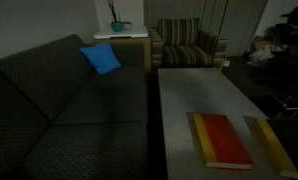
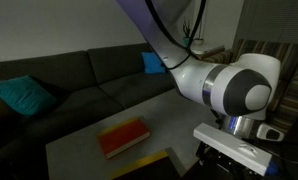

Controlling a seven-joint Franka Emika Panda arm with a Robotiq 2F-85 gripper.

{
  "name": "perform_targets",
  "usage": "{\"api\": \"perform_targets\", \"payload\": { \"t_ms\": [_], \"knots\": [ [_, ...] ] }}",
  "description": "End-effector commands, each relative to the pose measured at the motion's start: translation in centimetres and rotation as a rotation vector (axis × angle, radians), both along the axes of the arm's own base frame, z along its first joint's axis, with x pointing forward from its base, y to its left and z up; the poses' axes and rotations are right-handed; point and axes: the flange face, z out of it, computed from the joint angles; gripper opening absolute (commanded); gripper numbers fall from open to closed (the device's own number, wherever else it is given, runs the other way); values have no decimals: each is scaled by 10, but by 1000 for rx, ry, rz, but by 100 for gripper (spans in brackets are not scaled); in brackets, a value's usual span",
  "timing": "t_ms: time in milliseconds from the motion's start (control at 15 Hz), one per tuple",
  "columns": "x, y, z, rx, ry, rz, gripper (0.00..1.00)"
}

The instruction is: Move the black book closer to the red book

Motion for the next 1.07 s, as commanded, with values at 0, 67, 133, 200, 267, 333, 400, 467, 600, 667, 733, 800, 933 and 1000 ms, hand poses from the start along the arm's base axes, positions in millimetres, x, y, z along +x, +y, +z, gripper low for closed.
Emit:
{"api": "perform_targets", "payload": {
  "t_ms": [0, 67, 133, 200, 267, 333, 400, 467, 600, 667, 733, 800, 933, 1000],
  "knots": [
    [9, 25, -7, -29, 44, 18, 100],
    [12, 33, -8, -31, 50, 23, 100],
    [16, 41, -10, -38, 61, 31, 100],
    [18, 50, -12, -44, 73, 37, 100],
    [21, 57, -13, -50, 85, 41, 100],
    [24, 65, -19, -64, 95, 35, 100],
    [26, 71, -21, -70, 105, 34, 100],
    [27, 77, -29, -77, 117, 27, 100],
    [29, 88, -44, -89, 133, 19, 100],
    [29, 92, -50, -98, 143, 14, 100],
    [29, 95, -62, -118, 158, 12, 100],
    [27, 96, -70, -132, 176, 6, 100],
    [15, 98, -67, -162, 206, -6, 100],
    [12, 98, -70, -176, 220, -11, 100]
  ]
}}
